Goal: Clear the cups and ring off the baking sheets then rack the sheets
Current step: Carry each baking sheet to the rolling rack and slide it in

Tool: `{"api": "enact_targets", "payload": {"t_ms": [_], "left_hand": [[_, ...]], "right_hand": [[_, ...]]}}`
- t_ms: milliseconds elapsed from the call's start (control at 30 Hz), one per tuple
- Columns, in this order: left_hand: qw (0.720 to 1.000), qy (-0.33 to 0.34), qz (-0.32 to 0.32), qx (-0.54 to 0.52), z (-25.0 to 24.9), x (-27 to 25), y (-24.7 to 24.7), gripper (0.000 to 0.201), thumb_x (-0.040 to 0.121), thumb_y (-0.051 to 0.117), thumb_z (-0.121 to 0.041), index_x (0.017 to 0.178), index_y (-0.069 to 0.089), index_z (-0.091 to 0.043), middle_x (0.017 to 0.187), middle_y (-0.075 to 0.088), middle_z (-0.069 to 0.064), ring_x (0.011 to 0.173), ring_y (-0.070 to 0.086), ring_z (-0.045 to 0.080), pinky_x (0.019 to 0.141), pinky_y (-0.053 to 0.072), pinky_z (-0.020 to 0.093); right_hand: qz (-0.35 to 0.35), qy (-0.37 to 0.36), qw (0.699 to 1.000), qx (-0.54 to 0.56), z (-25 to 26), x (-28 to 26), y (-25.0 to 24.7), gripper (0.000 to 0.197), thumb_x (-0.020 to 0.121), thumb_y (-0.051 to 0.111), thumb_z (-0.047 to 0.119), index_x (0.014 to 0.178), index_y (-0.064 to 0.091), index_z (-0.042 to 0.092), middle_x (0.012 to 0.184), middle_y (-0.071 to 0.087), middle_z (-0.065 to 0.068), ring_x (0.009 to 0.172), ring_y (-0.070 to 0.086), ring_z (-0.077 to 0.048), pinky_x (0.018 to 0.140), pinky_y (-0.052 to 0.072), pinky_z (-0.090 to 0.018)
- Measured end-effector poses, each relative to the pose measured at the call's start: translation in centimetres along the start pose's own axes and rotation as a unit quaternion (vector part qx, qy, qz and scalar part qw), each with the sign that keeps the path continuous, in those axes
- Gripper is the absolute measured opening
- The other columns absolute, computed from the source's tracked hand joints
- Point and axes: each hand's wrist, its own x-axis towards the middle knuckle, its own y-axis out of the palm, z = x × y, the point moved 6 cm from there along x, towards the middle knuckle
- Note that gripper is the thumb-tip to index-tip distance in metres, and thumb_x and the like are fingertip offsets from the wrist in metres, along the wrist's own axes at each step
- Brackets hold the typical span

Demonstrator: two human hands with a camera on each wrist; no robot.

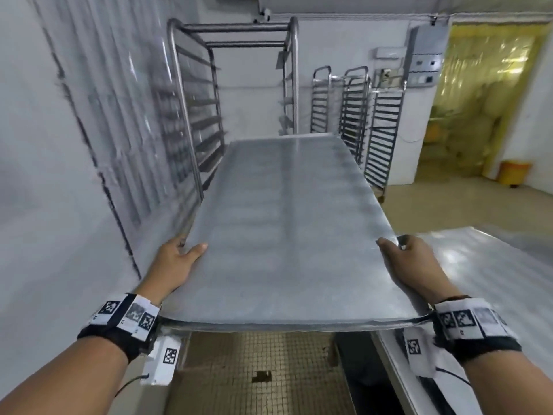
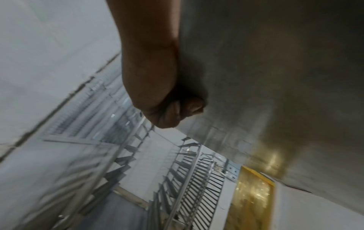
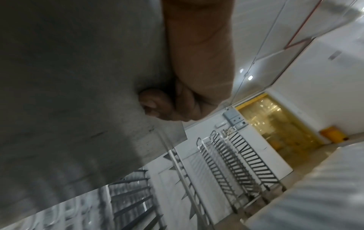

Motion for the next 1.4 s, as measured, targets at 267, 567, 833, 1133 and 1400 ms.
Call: {"api": "enact_targets", "payload": {"t_ms": [267,567,833,1133,1400], "left_hand": [[0.995,-0.069,-0.056,0.038,3.4,-1.3,-3.1,0.031,0.091,0.073,-0.039,0.096,0.069,-0.009,0.091,0.072,0.000,0.078,0.069,0.016,0.064,0.051,0.029],[0.993,-0.093,-0.049,0.055,7.7,5.8,-2.9,0.036,0.089,0.075,-0.041,0.097,0.066,-0.007,0.094,0.070,0.006,0.081,0.067,0.022,0.060,0.046,0.027],[0.995,-0.071,-0.005,0.071,10.0,16.6,-2.8,0.036,0.090,0.073,-0.044,0.104,0.061,-0.013,0.102,0.065,0.003,0.089,0.064,0.021,0.071,0.047,0.029],[0.996,-0.075,0.033,0.039,12.5,26.0,-1.3,0.027,0.083,0.081,-0.039,0.080,0.060,-0.022,0.084,0.069,-0.002,0.076,0.068,0.017,0.061,0.052,0.028],[0.993,-0.113,0.026,0.017,17.3,35.1,2.6,0.022,0.082,0.084,-0.031,0.089,0.067,-0.020,0.088,0.074,-0.002,0.078,0.074,0.018,0.066,0.057,0.028]], "right_hand": [[0.119,-0.044,0.992,0.018,1.8,5.2,7.8,0.043,0.095,0.061,0.043,0.078,0.059,0.003,0.072,0.064,-0.010,0.070,0.059,-0.028,0.063,0.041,-0.038],[0.130,-0.045,0.990,-0.012,2.3,10.4,15.0,0.049,0.095,0.058,0.048,0.082,0.062,0.001,0.073,0.067,-0.012,0.067,0.059,-0.022,0.061,0.041,-0.036],[0.101,-0.025,0.995,0.001,4.1,15.7,20.4,0.051,0.094,0.060,0.048,0.072,0.060,0.002,0.061,0.063,-0.010,0.061,0.060,-0.029,0.056,0.039,-0.032],[0.117,0.010,0.993,0.010,7.6,20.8,25.9,0.053,0.074,0.076,0.062,0.074,0.060,0.011,0.062,0.067,-0.002,0.059,0.062,-0.020,0.054,0.042,-0.030],[0.132,0.031,0.991,0.009,6.9,29.1,33.2,0.047,0.079,0.075,0.056,0.086,0.056,0.014,0.075,0.064,0.002,0.065,0.056,-0.013,0.057,0.038,-0.028]]}}
